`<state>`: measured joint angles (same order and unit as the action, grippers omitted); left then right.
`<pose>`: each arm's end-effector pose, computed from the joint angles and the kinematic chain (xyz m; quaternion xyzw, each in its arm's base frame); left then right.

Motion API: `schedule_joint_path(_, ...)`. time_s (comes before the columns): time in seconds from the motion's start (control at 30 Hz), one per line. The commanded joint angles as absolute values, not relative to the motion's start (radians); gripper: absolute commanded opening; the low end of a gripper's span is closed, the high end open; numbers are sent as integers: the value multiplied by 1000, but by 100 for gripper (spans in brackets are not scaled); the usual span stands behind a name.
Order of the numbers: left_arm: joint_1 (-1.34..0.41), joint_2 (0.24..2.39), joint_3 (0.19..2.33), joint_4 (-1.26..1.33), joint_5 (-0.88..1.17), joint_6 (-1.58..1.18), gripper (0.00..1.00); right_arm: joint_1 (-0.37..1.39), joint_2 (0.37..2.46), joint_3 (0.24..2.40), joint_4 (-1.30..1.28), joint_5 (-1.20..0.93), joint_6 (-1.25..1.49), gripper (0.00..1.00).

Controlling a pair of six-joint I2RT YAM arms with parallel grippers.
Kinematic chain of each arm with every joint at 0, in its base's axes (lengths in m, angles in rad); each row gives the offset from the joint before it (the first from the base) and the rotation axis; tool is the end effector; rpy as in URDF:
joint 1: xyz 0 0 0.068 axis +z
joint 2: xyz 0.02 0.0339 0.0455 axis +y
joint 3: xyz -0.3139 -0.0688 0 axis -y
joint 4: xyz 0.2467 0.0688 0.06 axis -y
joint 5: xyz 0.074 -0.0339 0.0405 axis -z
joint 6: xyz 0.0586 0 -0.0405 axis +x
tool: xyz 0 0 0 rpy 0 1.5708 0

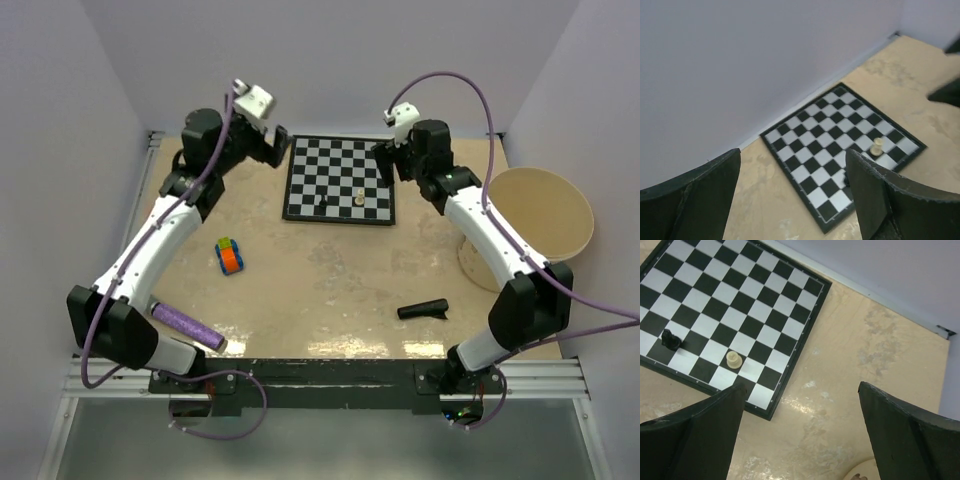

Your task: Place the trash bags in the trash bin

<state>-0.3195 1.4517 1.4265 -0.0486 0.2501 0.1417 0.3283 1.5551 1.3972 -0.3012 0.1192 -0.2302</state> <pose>0.3384 -0.1272 0.4693 0.2488 0.6883 -0.1510 0.6644 0.3682 0.1181 0.3892 -0.2035 0.8238 -0.0247 0.5286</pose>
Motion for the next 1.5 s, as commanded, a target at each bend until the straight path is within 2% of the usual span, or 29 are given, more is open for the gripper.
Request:
schedule_joint_path(0.0, -515, 1424, 1261, -78, 477, 316, 89, 322, 1480, 1511, -406, 196, -245, 98)
schedule_joint_path(0.1, -615, 1396, 1151, -93, 580, 360, 88, 322, 1430, 1548, -439, 187, -290, 98)
schedule_joint_path(0.17, -675, 1431, 1155, -155, 630, 408, 86, 322, 1388, 1568, -445, 158, -278, 98)
schedule_joint_path(0.27, -771, 1538, 1225, -213, 601, 422, 81, 318, 1298, 1597, -453, 132, -232, 98)
schedule_joint_path(0.4, -877, 1719, 1362, -274, 597, 379, 69, 284, 1151, 1562, -442, 106, -122, 97)
schedule_joint_path(0.57, -971, 1922, 1511, -276, 525, 194, 61, 114, 1016, 1500, -486, 6, -15, 94)
schedule_joint_path(0.7, -986, 2051, 1585, -227, 552, 45, 60, 98, 898, 1419, -479, 14, -40, 95)
schedule_joint_path(0.93, -1065, 2196, 1676, -229, 404, 103, 59, 63, 835, 1381, -515, 8, -45, 95)
schedule_joint_path(1.1, -1100, 2259, 1723, -227, 402, 156, 57, 43, 841, 1376, -515, -23, -26, 95)
schedule_joint_path(1.27, -1104, 2260, 1720, -221, 342, 127, 56, 35, 845, 1368, -517, -41, -17, 95)
schedule_joint_path(1.4, -1100, 2179, 1704, -221, 296, 57, 56, 31, 854, 1388, -517, -43, -17, 95)
schedule_joint_path(1.43, -1097, 2159, 1704, -227, 276, 10, 58, 31, 854, 1393, -517, -43, -18, 95)
schedule_joint_path(1.47, -1098, 2142, 1712, -238, 252, -67, 65, 29, 856, 1396, -514, -44, -20, 95)
